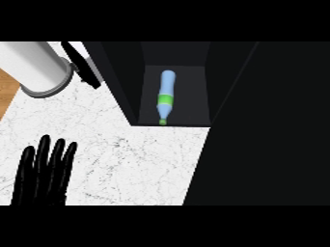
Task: Pick up the bottled water, place it into the cabinet and close the cabinet
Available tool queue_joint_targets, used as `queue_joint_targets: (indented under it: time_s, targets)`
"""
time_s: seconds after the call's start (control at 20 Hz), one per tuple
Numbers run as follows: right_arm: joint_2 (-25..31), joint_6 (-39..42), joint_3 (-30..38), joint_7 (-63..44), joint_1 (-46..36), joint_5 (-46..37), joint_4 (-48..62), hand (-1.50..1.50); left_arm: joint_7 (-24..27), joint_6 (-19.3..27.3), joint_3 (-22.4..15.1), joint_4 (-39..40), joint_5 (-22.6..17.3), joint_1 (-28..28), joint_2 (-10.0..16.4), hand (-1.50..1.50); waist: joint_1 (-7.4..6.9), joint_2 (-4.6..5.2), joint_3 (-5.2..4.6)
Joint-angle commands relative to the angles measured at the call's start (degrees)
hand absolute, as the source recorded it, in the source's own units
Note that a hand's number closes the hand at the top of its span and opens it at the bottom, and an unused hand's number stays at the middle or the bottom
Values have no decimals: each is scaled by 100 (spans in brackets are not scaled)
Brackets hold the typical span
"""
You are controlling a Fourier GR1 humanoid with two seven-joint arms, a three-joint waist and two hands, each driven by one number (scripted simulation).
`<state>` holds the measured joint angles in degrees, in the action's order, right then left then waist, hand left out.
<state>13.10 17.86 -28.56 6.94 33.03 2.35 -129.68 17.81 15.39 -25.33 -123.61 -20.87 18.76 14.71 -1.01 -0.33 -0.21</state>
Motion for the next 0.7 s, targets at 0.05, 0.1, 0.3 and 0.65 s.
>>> queue_joint_targets:
  time_s: [0.05, 0.1, 0.3, 0.65]
  targets:
    - [321, 291, -916, -41, 190, -733, -111, 150, 368, -238, 416, -317, -253, 696, 234, -150, 57, -7, 12]
    - [214, 277, -829, -96, -121, -652, 51, 150, 205, -432, 535, -718, -460, 978, 517, -150, -3, 2, 14]
    - [69, 59, -1425, -596, -30, -1068, -559, 150, 550, -949, 1152, -917, -1075, 1692, 757, -150, -44, -14, 1]
    - [-306, -8, -1572, -1252, -444, -1065, -550, 150, 878, -1597, 1584, -993, -1478, 2328, 902, -150, -145, 6, -4]
